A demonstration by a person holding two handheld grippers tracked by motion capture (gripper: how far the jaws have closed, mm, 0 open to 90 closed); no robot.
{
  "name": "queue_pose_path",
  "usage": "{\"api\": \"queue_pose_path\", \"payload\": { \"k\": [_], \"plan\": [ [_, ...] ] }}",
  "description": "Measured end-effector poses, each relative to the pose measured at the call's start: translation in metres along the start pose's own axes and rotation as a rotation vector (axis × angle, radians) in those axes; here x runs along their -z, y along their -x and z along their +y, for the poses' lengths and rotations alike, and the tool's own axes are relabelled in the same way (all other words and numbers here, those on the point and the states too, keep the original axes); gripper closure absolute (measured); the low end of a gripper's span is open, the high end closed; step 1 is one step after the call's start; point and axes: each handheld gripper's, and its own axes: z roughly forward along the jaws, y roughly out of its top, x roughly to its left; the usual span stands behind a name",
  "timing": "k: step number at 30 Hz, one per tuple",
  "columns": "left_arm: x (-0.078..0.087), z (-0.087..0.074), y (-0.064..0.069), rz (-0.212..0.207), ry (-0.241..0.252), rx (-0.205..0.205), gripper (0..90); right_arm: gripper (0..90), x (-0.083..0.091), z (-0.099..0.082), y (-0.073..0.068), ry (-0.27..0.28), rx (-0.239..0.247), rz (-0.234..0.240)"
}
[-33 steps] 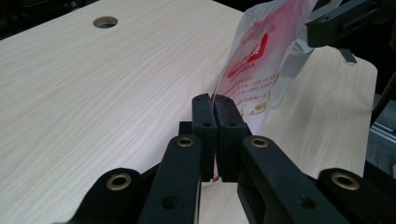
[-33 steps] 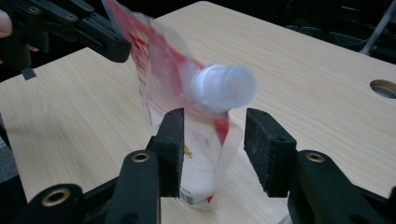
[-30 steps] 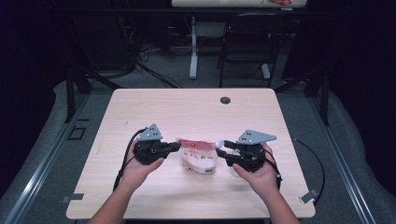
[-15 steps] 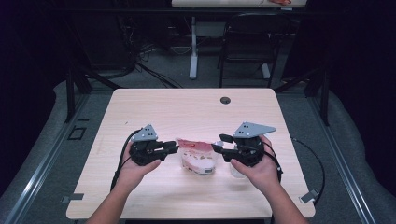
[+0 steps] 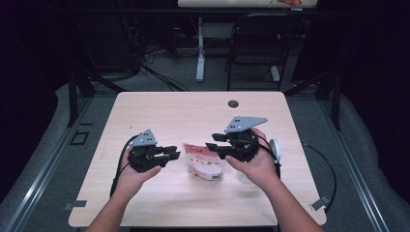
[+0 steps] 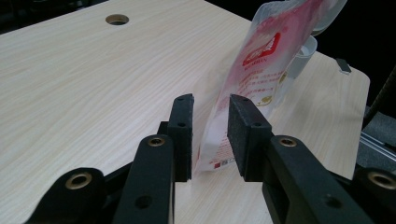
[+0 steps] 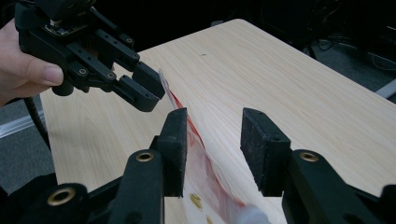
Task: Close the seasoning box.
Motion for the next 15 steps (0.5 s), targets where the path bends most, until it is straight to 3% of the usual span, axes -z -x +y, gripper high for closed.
{"api": "queue_pose_path", "payload": {
  "k": [15],
  "plan": [
    [0.008, -0.002, -0.007, 0.013, 0.015, 0.023, 71.0, 68.6, -0.034, 0.022, -0.010, -0.139, 0.085, 0.071]
  ]
}}
